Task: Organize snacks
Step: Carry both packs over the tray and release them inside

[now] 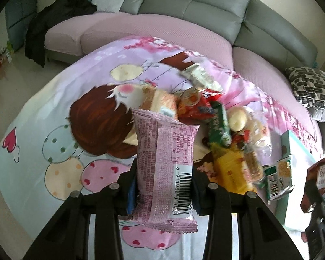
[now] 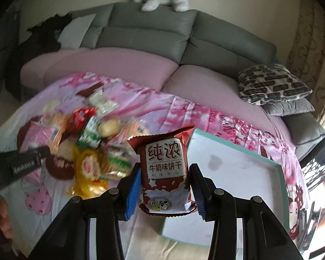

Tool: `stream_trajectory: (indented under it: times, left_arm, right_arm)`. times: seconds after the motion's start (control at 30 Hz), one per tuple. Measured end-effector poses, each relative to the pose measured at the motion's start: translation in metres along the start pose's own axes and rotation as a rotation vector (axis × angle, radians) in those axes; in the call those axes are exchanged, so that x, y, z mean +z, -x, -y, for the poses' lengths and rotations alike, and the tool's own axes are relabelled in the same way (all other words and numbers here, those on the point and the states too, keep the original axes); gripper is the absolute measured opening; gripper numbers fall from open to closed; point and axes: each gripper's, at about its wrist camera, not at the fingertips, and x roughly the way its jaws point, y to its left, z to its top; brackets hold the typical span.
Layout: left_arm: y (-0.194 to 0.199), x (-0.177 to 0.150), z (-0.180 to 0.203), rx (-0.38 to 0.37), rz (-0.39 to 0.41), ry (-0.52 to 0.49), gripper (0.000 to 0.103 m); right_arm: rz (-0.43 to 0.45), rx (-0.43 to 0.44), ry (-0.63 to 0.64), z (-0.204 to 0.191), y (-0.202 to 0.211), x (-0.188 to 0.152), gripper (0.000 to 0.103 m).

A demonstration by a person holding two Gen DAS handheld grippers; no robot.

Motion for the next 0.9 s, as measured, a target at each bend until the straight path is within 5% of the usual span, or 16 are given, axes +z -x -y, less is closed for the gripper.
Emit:
stream_trajectory:
  times: [0.43,0.9]
  left_arm:
    - [0.028,0.026,0.12,-0.112,0.094,-0.252,0.041]
    - [0.018,0.012,0.245,-0.234,0.124,-0.478,0.041]
  right_arm:
    - [0.024,-0.076,-0.216,0.1,-0.012,0.01,0.046]
    - [-0.009,-0.179,-0.502,0.216,-0.043,-0.043,0.046]
